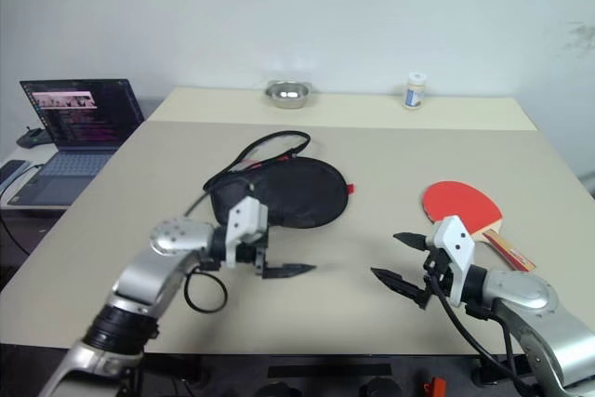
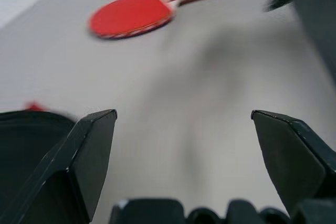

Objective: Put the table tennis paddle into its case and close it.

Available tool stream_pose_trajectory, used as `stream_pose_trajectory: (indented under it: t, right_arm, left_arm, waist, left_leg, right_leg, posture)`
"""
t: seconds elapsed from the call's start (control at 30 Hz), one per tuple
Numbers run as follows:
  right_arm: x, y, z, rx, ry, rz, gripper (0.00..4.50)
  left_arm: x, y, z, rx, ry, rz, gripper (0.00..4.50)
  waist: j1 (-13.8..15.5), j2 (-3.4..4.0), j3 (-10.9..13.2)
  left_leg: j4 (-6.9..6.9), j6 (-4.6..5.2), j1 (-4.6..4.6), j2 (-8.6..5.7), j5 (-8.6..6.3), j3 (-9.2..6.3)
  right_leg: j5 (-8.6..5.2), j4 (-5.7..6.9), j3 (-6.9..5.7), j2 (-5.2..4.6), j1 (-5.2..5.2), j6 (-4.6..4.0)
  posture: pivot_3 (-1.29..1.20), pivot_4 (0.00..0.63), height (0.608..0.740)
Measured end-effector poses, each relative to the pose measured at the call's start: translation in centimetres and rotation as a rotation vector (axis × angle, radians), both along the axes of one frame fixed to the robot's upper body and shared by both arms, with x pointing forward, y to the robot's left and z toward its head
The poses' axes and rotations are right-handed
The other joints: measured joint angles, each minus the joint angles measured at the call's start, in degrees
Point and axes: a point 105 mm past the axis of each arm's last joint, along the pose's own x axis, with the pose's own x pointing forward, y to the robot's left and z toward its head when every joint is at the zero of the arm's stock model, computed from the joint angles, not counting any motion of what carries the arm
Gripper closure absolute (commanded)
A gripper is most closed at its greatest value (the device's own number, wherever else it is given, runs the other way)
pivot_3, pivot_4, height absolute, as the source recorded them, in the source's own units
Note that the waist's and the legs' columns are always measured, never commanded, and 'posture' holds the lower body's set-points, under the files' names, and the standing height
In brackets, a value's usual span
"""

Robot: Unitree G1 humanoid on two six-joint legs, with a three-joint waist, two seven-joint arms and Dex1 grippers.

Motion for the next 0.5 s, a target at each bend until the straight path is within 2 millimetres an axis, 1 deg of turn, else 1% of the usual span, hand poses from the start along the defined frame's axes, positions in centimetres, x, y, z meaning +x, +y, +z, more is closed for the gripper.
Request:
stream_pose_trajectory:
  t: [0.07,0.17,0.23,0.33,0.37,0.5]
  right_arm:
    - [0.1,0.1,0.5,-0.003,-0.008,0.015,0.24]
    - [0.7,0.4,1.2,-0.001,-0.034,0.026,0.24]
    - [0.8,1.0,1.3,0.007,-0.041,0.038,0.24]
    - [0.7,1.1,1.3,0.007,-0.040,0.047,0.24]
    - [0.7,1.1,1.3,0.006,-0.041,0.047,0.24]
    - [0.7,1.1,1.0,0.019,-0.031,0.032,0.24]
  left_arm:
    - [0.6,1.5,-0.2,0.043,0.013,0.054,0.00]
    - [1.3,3.4,-1.2,0.097,0.049,0.107,0.00]
    - [1.7,4.6,-1.6,0.130,0.056,0.124,0.00]
    - [2.6,4.9,-1.8,0.187,0.042,0.119,0.00]
    - [3.3,5.1,-1.7,0.215,0.022,0.124,0.00]
    - [5.0,6.4,-1.6,0.293,-0.036,0.151,0.00]
  waist:
    - [0.0,0.00,0.0]
    - [0.0,-0.04,0.0]
    - [0.1,-0.13,0.1]
    - [0.6,-0.25,0.1]
    - [0.8,-0.30,0.2]
    - [0.7,-0.35,0.2]
  left_leg:
    - [0.00,0.00,0.00,-0.03,0.00,0.05]
    - [0.02,0.00,-0.03,-0.08,0.00,0.07]
    - [0.01,0.00,-0.04,-0.05,0.00,0.07]
    - [0.02,0.00,-0.11,-0.08,0.00,0.05]
    - [0.03,0.00,-0.11,-0.10,0.00,0.05]
    - [0.03,0.01,-0.11,-0.08,-0.01,0.13]
  right_leg:
    - [0.00,-0.03,0.02,0.01,0.00,0.00]
    - [0.00,-0.04,0.01,0.00,0.00,0.00]
    - [0.00,-0.05,0.00,0.00,-0.01,0.00]
    - [0.00,-0.06,-0.05,0.00,-0.04,0.00]
    - [0.00,-0.06,-0.05,0.00,-0.04,0.00]
    - [0.00,-0.06,0.01,0.00,-0.06,0.00]
  posture:
    - [0.00,0.150,0.740]
    - [0.00,0.150,0.740]
    - [0.00,0.150,0.740]
    - [0.00,0.150,0.740]
    - [0.00,0.150,0.740]
    - [0.00,0.150,0.740]
